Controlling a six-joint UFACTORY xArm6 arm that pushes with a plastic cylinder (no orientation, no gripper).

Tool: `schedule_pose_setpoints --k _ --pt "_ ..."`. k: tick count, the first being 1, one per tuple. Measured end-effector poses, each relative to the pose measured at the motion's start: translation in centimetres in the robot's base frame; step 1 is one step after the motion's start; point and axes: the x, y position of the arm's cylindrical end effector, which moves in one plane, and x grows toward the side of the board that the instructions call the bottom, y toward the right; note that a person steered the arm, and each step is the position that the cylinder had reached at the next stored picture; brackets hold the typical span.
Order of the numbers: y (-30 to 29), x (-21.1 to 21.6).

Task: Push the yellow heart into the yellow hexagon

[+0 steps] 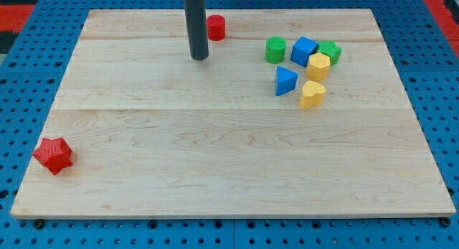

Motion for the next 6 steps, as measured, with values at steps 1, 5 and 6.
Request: schedule_pose_setpoints --k 1,5,6 --pt "2.5 6.6" --pt "17.4 8.4" --pt "18.3 7.3"
